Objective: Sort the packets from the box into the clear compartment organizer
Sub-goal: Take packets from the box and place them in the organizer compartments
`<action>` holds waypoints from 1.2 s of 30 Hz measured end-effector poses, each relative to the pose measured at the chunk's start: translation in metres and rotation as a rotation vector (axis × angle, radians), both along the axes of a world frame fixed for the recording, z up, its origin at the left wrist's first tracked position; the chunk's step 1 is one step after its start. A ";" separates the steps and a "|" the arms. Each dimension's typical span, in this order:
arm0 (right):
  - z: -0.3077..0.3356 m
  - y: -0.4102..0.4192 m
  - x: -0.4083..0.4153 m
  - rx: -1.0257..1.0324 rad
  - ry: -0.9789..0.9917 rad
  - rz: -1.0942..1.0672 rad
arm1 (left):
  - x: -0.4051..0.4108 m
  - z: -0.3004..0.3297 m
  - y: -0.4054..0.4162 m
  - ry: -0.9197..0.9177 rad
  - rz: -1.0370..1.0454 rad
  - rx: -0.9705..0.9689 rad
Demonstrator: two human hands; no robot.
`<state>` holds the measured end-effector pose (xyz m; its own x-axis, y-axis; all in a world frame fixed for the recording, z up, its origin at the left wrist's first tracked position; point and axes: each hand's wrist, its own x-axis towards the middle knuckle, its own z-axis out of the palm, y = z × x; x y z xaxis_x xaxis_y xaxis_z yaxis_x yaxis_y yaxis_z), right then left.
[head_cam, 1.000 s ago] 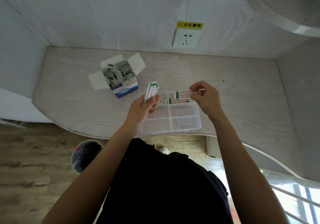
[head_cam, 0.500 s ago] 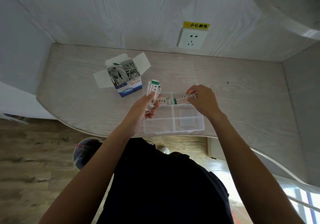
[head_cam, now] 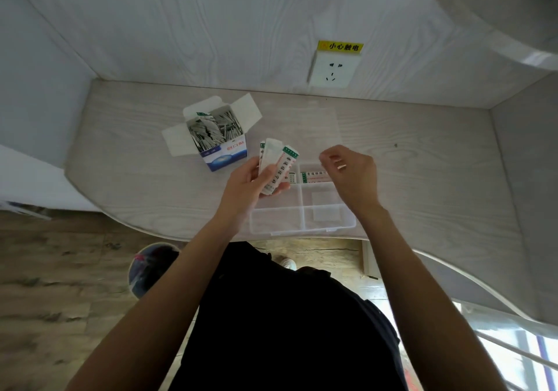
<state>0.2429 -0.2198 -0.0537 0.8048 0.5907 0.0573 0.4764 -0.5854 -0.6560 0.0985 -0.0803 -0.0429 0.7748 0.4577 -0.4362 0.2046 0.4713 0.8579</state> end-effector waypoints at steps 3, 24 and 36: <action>0.018 0.014 -0.021 0.276 0.471 -0.064 | 0.002 0.000 -0.003 0.017 -0.022 0.063; -0.029 -0.002 0.007 -0.186 0.097 -0.234 | -0.030 -0.016 0.015 0.261 -0.013 0.460; 0.014 0.015 -0.027 0.171 0.571 0.044 | -0.015 -0.005 -0.002 0.162 -0.086 0.367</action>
<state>0.2154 -0.2050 -0.0392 0.7115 0.6444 -0.2802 0.0416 -0.4366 -0.8987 0.0833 -0.0823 -0.0483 0.7514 0.5423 -0.3760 0.3766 0.1156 0.9192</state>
